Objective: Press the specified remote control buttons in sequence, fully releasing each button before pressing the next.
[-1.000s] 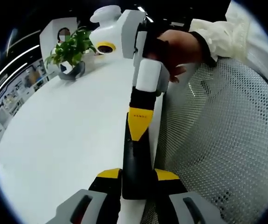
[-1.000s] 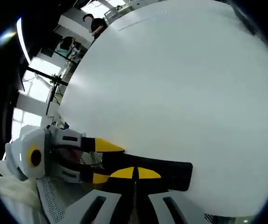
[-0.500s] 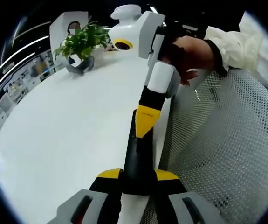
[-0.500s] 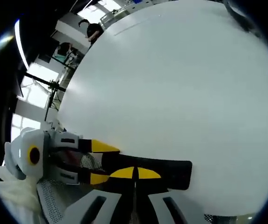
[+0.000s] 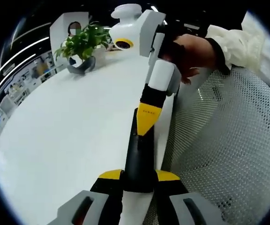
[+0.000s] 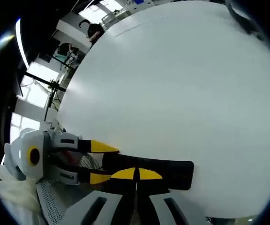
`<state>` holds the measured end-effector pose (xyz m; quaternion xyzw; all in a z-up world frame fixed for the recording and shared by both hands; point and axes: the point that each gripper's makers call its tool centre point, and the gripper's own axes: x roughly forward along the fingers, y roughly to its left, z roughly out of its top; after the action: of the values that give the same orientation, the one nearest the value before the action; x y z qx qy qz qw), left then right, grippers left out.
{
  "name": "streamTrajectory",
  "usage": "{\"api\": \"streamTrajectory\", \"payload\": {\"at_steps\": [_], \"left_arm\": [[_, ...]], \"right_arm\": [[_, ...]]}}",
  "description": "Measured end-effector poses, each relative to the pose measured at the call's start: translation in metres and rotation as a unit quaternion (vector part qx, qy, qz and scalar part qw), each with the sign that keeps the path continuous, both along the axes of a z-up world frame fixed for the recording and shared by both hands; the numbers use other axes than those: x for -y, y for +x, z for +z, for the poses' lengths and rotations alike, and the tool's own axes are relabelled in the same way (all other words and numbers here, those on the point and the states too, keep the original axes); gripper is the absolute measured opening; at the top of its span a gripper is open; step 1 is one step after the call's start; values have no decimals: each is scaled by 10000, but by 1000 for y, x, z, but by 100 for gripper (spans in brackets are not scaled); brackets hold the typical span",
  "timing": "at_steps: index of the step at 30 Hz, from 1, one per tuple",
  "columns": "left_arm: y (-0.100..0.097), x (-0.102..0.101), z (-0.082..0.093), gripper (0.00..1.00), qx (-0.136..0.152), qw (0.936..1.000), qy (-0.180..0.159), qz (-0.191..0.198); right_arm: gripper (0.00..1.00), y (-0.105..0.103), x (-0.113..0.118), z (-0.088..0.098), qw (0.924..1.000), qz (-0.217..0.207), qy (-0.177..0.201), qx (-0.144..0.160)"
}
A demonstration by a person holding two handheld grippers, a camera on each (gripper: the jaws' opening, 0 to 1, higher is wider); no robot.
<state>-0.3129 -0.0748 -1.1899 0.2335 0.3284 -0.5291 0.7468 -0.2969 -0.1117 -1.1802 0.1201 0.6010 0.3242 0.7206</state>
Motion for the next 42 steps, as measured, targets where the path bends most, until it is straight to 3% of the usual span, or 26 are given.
{"api": "streamTrajectory", "payload": {"at_steps": [2, 13, 28, 33, 42], "left_arm": [[0, 0, 0, 24, -3, 10000, -19, -10], [0, 0, 0, 24, 20, 10000, -62, -67], [0, 1, 0, 24, 56, 9999, -86, -116], [0, 1, 0, 24, 61, 9999, -86, -127], [0, 2, 0, 24, 114, 9998, -77, -168]], "right_arm": [[0, -6, 2, -2, 9997, 29, -34, -247], [0, -7, 3, -5, 9995, 99, -130, -260], [0, -9, 2, -6, 9996, 222, -131, -81], [0, -12, 1, -5, 9987, 420, -290, 82], [0, -12, 3, -5, 9995, 29, 59, -317]]}}
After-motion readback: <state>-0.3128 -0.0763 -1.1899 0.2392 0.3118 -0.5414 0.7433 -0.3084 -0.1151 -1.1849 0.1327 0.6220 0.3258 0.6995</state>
